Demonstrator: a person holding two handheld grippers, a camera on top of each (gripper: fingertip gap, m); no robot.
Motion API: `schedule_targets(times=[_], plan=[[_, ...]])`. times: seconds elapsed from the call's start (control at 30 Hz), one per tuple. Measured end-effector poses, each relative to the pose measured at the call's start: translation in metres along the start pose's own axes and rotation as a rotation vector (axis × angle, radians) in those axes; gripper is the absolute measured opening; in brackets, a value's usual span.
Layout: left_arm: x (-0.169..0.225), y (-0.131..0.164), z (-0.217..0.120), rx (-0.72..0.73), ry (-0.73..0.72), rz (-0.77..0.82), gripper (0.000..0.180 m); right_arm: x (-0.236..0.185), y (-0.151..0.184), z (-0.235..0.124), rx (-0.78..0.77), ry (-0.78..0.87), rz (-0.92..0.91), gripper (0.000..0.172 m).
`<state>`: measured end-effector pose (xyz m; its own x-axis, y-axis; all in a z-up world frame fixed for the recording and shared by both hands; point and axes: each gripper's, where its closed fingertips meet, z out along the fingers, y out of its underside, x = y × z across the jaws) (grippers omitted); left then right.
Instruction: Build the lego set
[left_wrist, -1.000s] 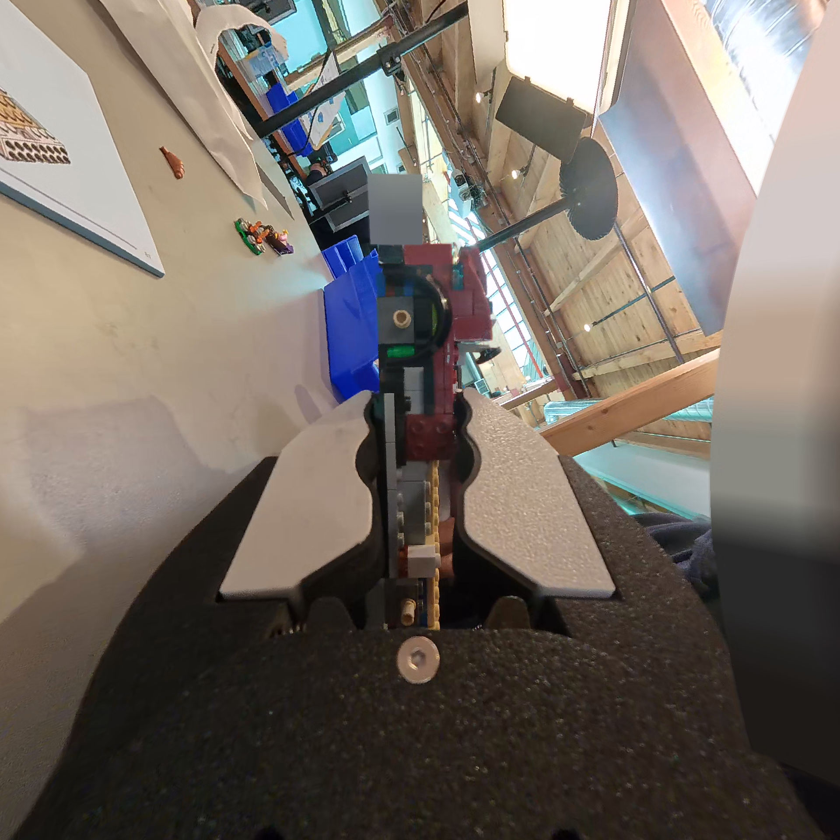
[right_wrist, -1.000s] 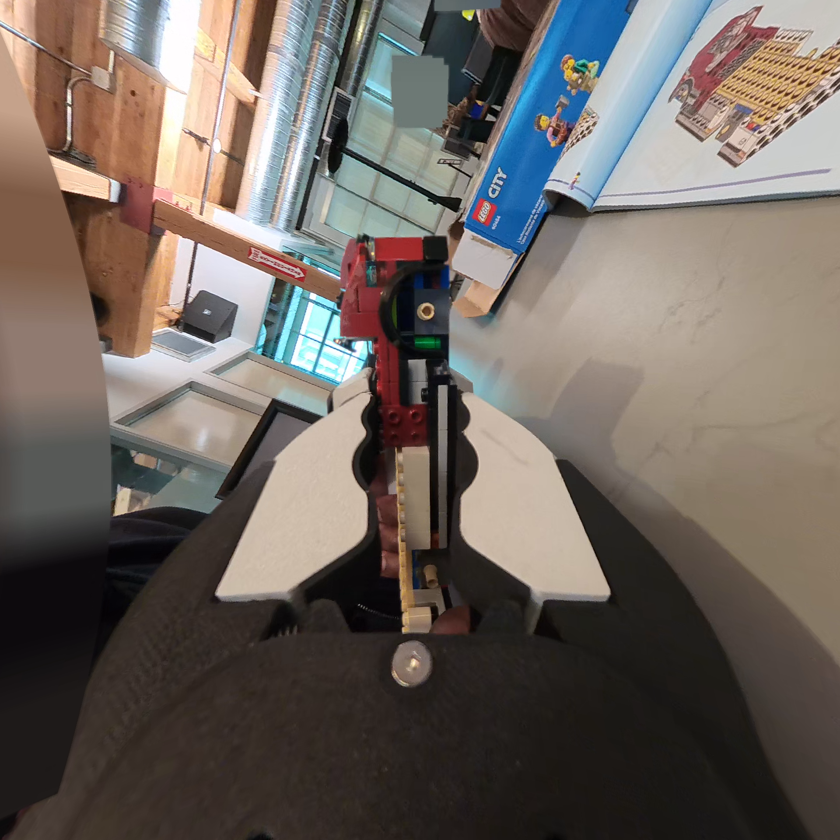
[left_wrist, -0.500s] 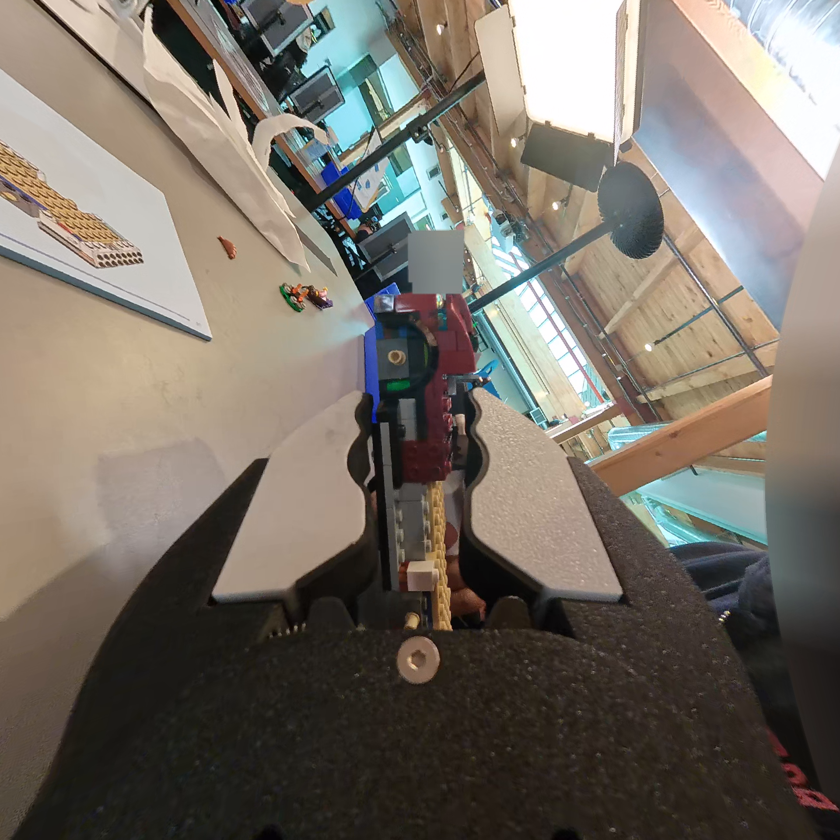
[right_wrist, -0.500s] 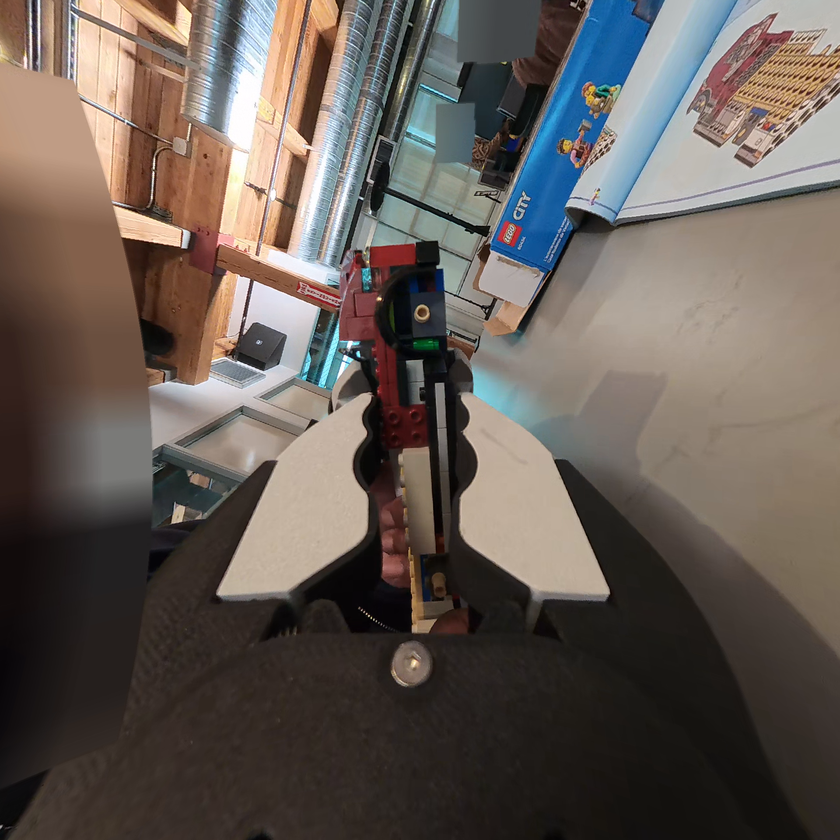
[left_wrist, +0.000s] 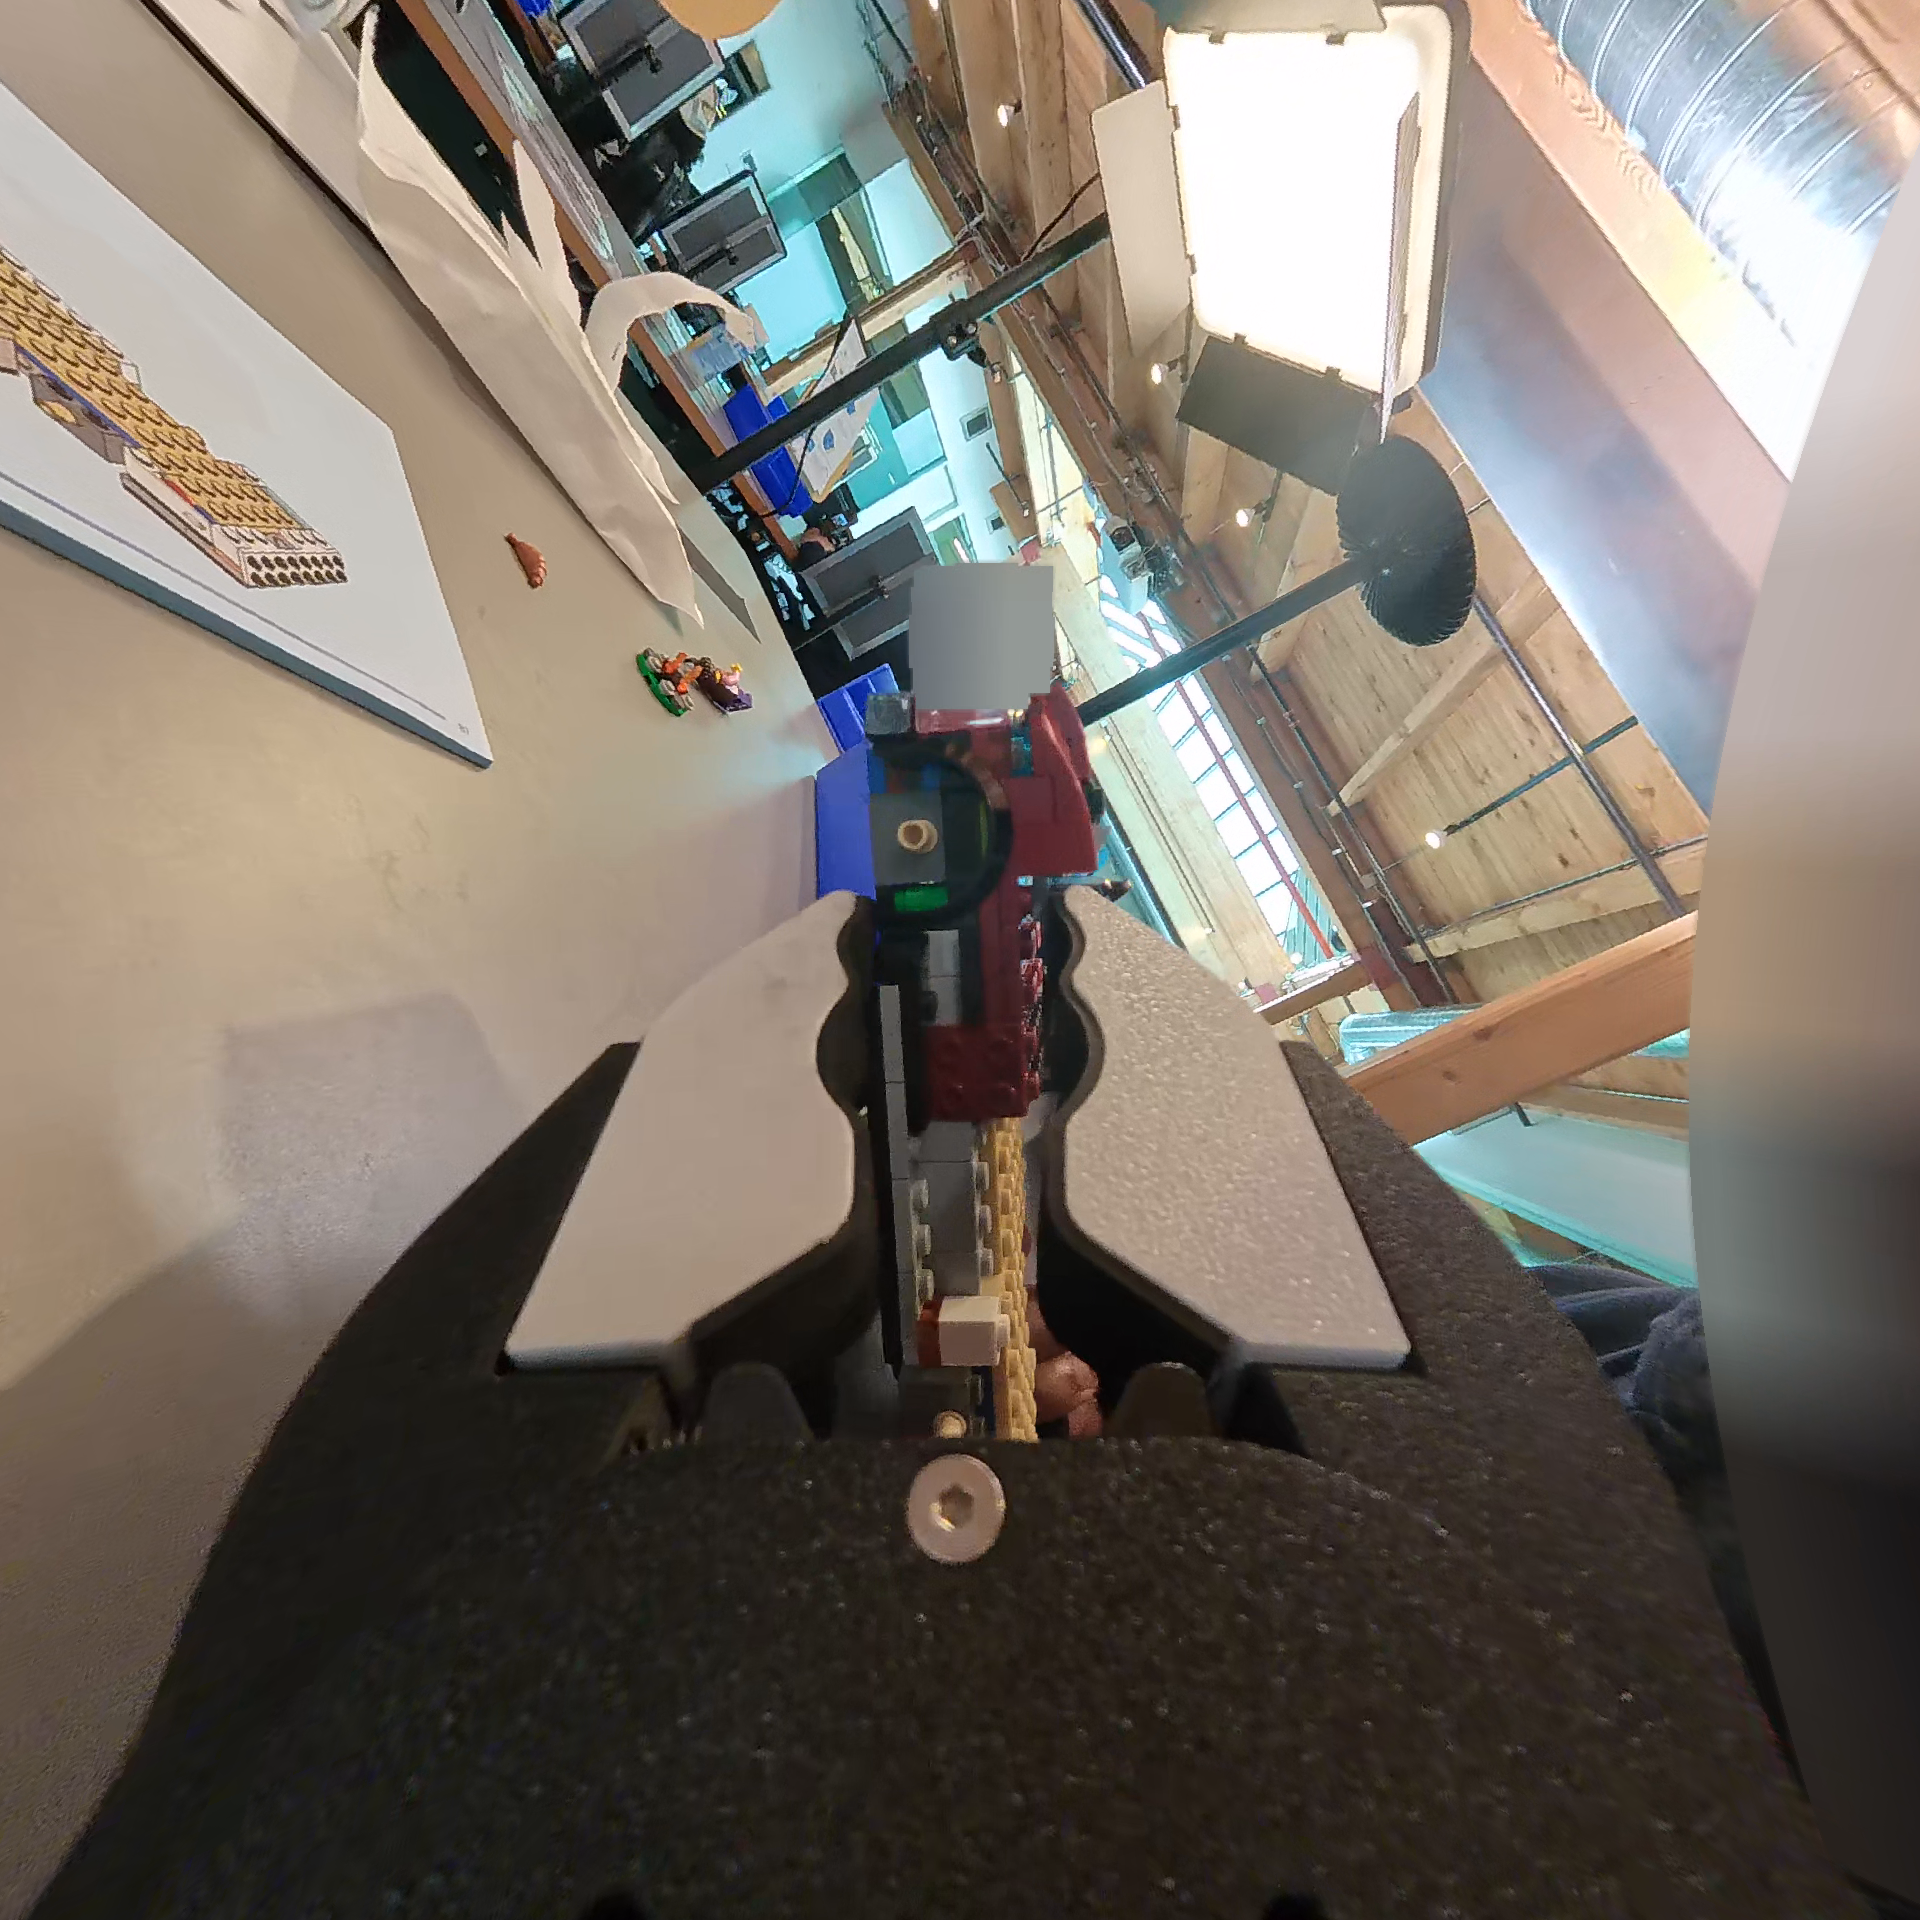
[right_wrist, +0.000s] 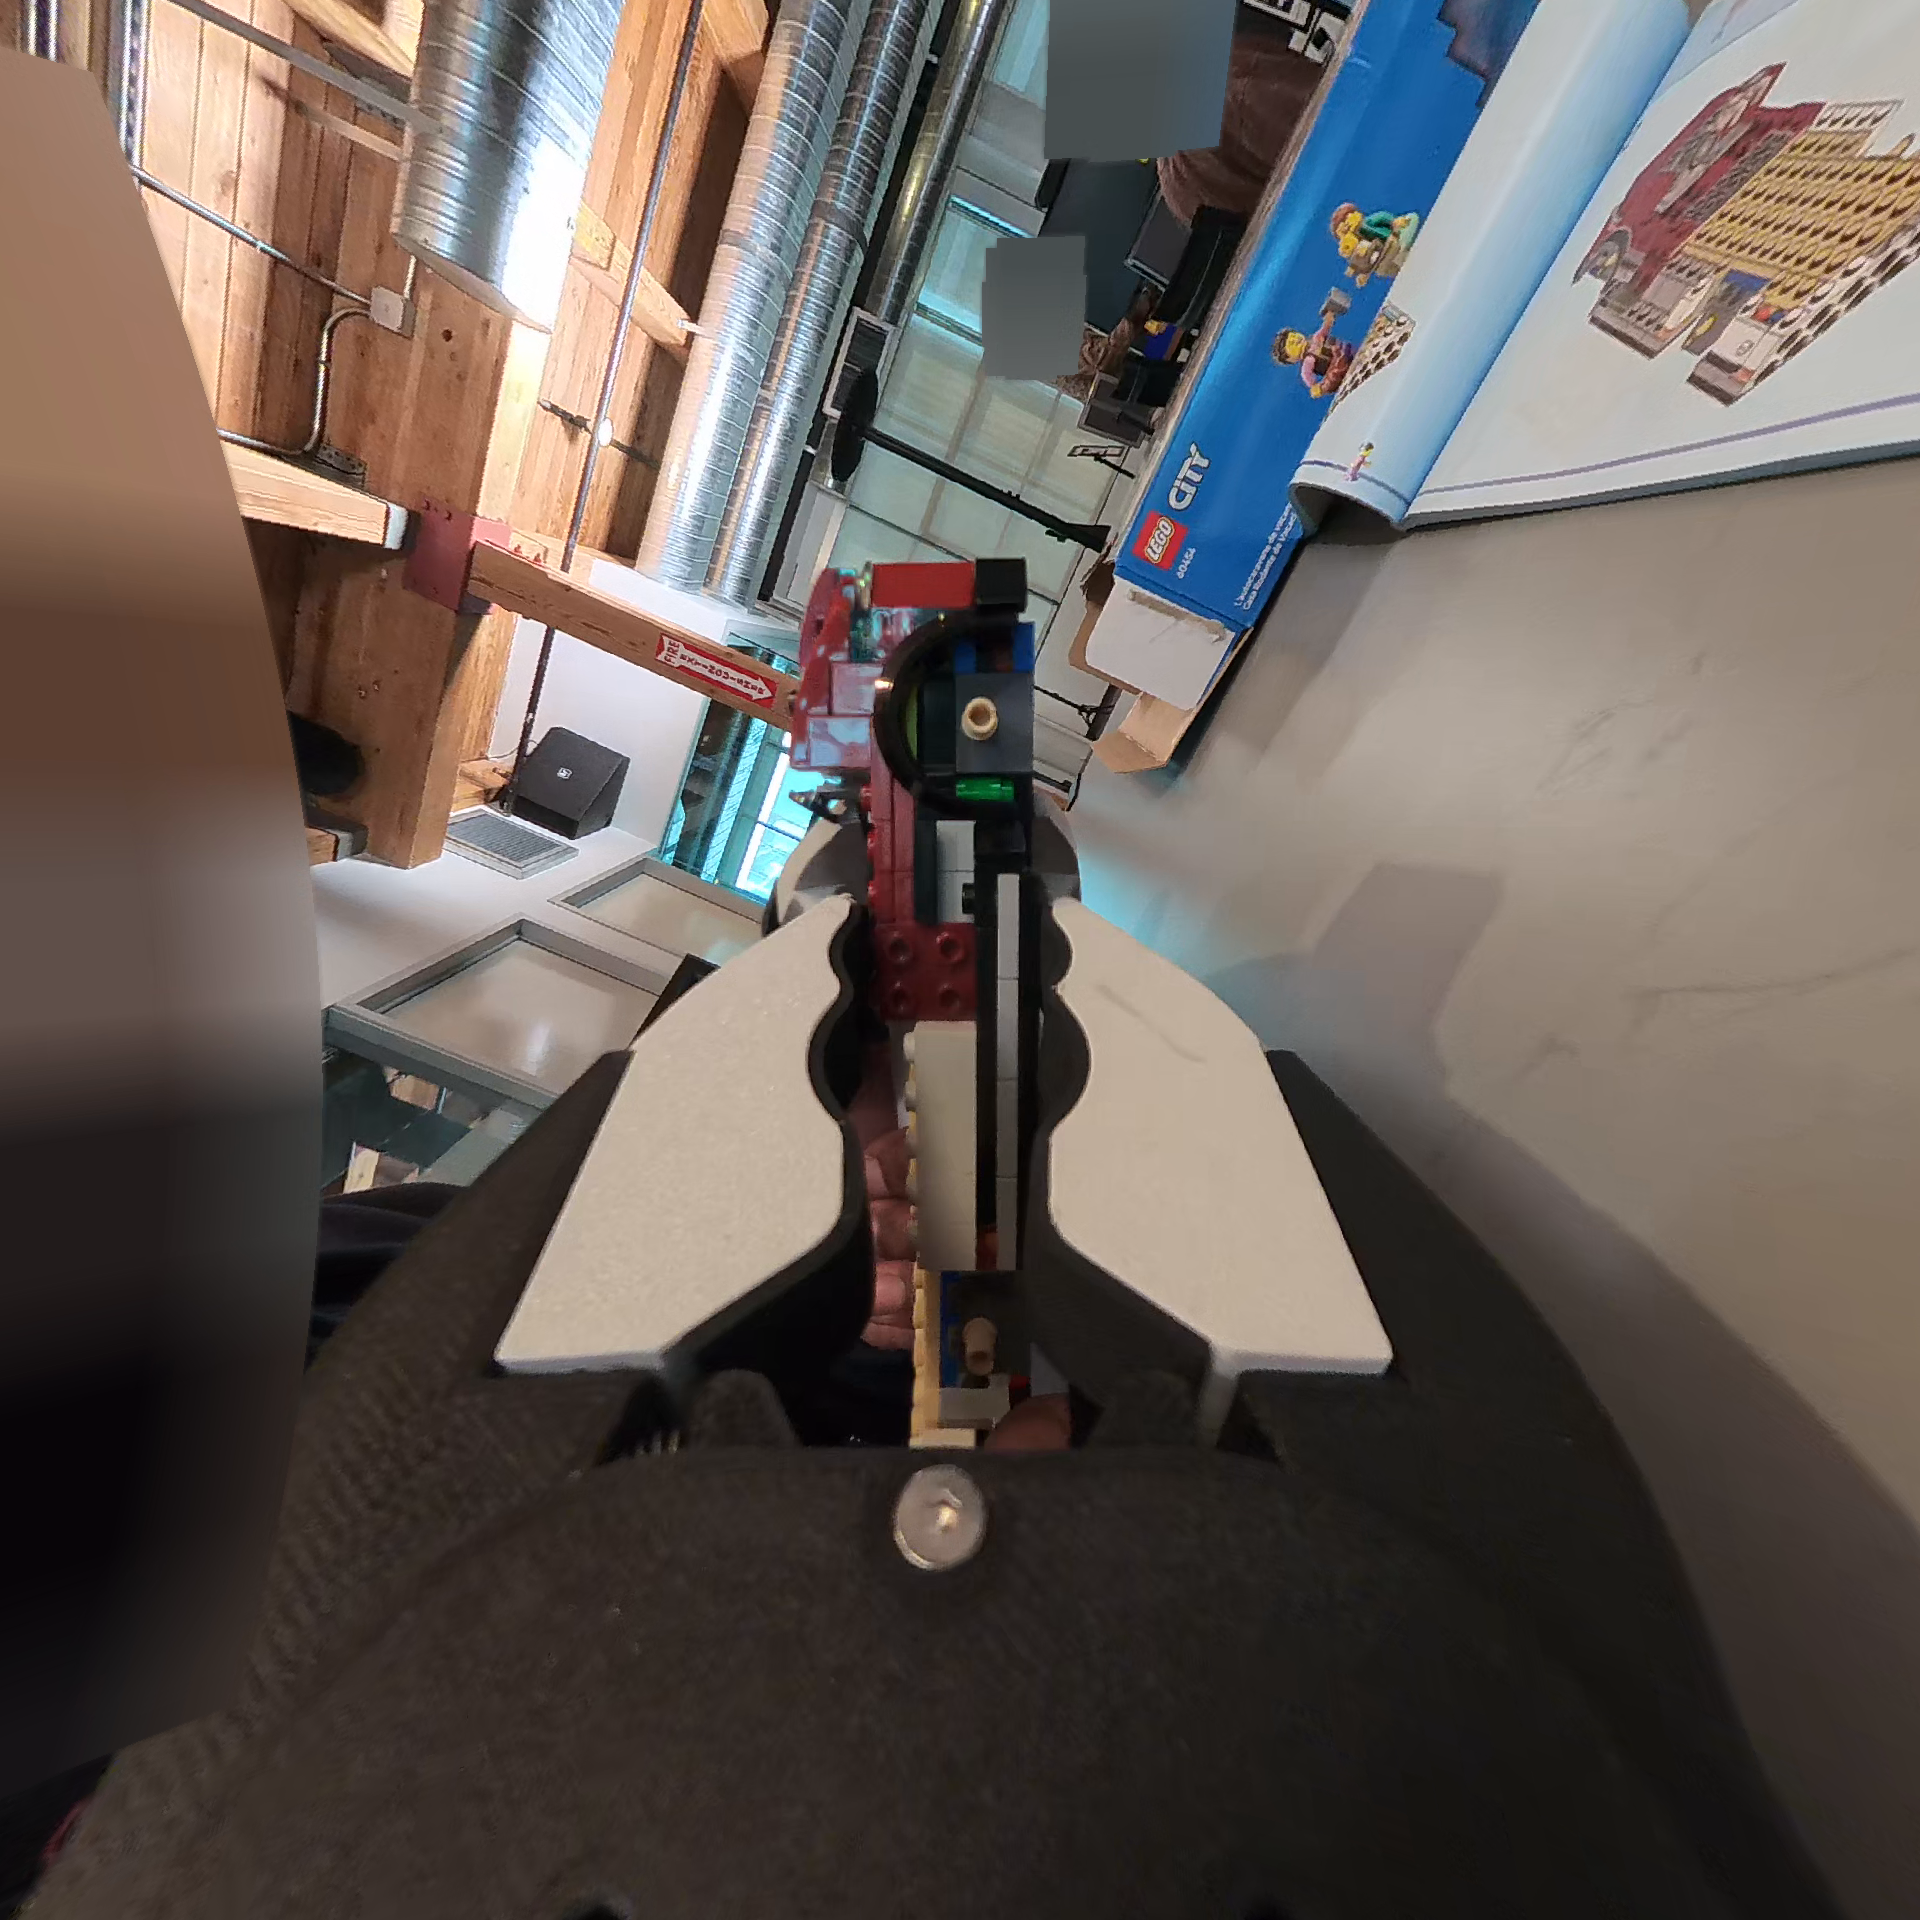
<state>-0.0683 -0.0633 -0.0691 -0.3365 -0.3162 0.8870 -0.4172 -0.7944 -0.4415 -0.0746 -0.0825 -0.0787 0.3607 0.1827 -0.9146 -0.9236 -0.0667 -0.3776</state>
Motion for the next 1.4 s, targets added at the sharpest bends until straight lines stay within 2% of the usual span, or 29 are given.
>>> schedule_targets(times=[0.93, 1.4], plan=[[-0.014, 0.0, -0.002, 0.018, -0.033, -0.092, 0.029, 0.012, -0.001, 0.003, 0.032, 0.049, 0.018, 0.03], [-0.03, -0.002, 0.013, -0.064, -0.013, -0.131, 0.029, 0.027, -0.016, -0.002, 0.05, 0.049, 0.103, 0.03]])
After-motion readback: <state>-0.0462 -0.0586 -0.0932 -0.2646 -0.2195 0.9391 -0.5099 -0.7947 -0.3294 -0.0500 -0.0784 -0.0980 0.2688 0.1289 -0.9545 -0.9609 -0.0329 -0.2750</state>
